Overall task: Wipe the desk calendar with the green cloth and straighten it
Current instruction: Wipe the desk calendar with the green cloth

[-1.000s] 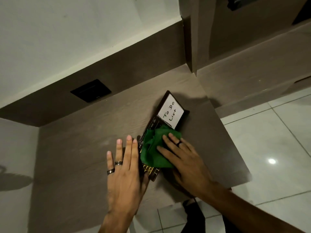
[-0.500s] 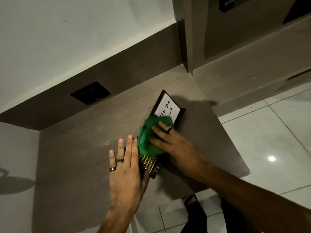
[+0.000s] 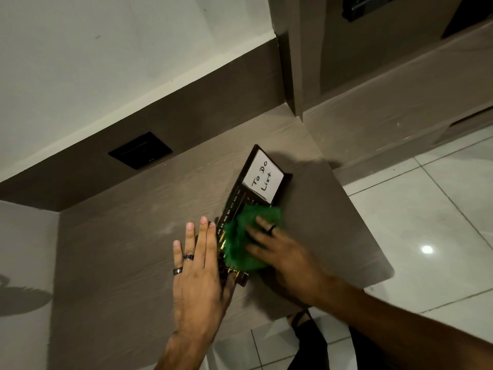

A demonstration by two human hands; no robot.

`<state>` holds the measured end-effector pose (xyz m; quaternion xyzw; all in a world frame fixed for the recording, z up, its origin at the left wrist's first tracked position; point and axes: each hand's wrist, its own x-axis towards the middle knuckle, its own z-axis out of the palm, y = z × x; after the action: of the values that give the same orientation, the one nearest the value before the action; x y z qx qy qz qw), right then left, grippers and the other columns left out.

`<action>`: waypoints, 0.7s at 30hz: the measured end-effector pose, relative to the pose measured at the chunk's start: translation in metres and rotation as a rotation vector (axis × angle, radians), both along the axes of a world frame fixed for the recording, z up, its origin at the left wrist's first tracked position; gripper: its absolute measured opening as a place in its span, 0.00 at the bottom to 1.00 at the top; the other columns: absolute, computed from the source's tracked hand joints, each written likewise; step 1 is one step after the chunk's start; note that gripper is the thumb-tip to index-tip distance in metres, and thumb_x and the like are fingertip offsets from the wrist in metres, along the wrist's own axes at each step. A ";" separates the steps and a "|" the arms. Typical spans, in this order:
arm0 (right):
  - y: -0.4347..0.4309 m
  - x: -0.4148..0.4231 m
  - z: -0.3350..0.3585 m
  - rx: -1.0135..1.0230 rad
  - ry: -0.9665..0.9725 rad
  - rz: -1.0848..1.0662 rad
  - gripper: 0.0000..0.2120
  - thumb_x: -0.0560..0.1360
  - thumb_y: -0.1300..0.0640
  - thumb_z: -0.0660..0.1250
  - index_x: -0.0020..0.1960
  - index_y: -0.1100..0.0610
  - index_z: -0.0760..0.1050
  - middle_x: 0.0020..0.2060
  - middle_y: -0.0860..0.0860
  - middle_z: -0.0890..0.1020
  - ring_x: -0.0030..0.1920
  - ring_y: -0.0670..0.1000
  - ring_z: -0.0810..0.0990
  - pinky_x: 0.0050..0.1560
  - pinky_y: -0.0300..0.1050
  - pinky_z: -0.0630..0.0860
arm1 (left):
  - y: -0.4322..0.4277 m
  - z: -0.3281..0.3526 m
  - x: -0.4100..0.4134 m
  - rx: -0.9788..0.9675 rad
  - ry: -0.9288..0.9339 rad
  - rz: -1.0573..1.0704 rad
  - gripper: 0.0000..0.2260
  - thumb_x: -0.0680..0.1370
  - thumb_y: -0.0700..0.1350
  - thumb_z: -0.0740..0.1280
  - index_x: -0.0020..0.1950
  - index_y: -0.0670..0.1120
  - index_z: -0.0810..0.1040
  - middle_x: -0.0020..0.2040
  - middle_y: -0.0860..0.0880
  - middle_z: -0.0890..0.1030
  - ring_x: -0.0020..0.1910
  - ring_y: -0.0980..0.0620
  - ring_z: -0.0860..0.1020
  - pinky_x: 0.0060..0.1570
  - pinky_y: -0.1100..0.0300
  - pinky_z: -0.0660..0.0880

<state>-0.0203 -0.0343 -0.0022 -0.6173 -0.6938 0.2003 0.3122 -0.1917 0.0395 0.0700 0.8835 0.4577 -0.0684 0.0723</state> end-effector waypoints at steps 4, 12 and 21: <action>0.017 0.007 0.005 0.139 -0.018 0.082 0.34 0.66 0.73 0.66 0.70 0.56 0.71 0.73 0.56 0.70 0.75 0.60 0.63 0.70 0.58 0.66 | 0.001 0.000 0.000 0.003 0.000 0.000 0.51 0.69 0.50 0.77 0.80 0.44 0.45 0.81 0.46 0.48 0.80 0.46 0.42 0.77 0.48 0.36; -0.023 -0.013 0.010 -0.155 0.115 0.152 0.26 0.71 0.66 0.63 0.69 0.54 0.74 0.71 0.55 0.72 0.74 0.57 0.65 0.70 0.60 0.67 | 0.002 -0.001 -0.001 -0.002 0.021 -0.001 0.51 0.68 0.50 0.78 0.80 0.42 0.47 0.81 0.45 0.49 0.80 0.43 0.43 0.77 0.48 0.36; 0.056 0.122 0.033 -0.232 -0.341 -0.299 0.20 0.73 0.65 0.64 0.63 0.52 0.78 0.65 0.54 0.79 0.65 0.58 0.71 0.67 0.54 0.66 | 0.001 0.001 0.000 0.026 -0.008 -0.017 0.48 0.73 0.54 0.74 0.80 0.46 0.43 0.81 0.47 0.45 0.80 0.46 0.41 0.77 0.46 0.38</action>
<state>0.1021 0.0213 0.0306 -0.7697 -0.6097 0.1229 0.1440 -0.1914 0.0407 0.0710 0.8884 0.4508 -0.0598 0.0621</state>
